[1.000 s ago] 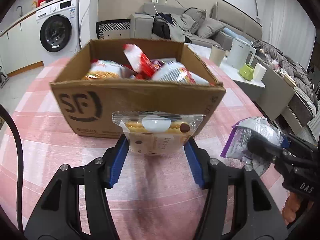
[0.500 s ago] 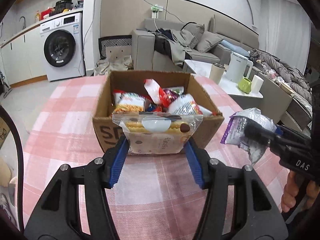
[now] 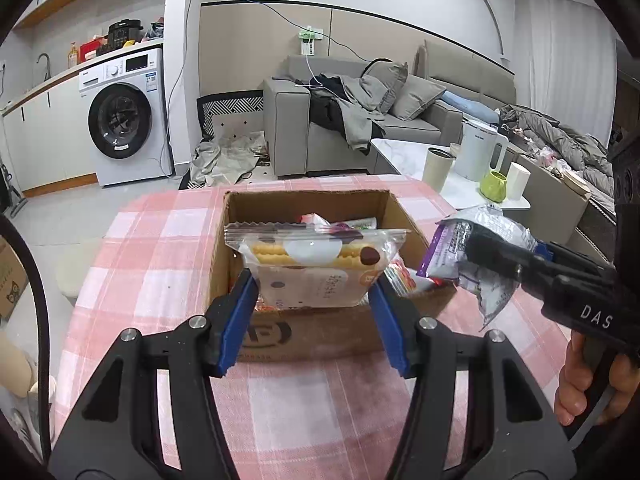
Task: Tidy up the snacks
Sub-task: 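Lift both held packs and carry them over the cardboard box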
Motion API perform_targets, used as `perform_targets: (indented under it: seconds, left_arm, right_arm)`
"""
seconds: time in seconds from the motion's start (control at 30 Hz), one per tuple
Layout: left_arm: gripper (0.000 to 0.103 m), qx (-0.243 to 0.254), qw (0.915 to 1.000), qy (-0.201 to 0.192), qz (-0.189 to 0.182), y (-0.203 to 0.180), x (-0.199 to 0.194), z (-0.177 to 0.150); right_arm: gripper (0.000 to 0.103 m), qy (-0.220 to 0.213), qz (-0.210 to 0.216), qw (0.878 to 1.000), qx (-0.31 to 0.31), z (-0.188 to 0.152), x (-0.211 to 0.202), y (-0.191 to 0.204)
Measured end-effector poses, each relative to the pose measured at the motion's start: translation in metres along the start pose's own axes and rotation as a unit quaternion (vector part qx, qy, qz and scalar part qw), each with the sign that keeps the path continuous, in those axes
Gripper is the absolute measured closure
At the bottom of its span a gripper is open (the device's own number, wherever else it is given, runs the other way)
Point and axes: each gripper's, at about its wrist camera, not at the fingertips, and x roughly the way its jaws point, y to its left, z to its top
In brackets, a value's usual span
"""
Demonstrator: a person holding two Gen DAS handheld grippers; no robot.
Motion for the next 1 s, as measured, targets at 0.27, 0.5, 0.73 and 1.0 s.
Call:
perform_targets:
  seconds: [0.27,0.5,0.73,1.0]
  left_arm:
    - [0.049,-0.010,0.9999,0.005,0.003,0.014,0.019,0.020]
    - [0.049,-0.010,0.9998,0.006,0.013,0.025,0.042,0.035]
    - [0.049,0.001,0.9997,0.007,0.023,0.029,0.066,0.041]
    - [0.048,0.002,0.9994,0.021,0.029,0.037,0.091,0.036]
  right_arm:
    - [0.053,0.002,0.000,1.000,0.001,0.018,0.028,0.008]
    - [0.053,0.012,-0.001,1.000,0.004,0.027,0.056,0.008]
    - [0.053,0.026,-0.004,1.000,0.002,0.033,0.085,0.014]
    - [0.053,0.046,-0.009,0.999,0.007,0.029,0.110,0.018]
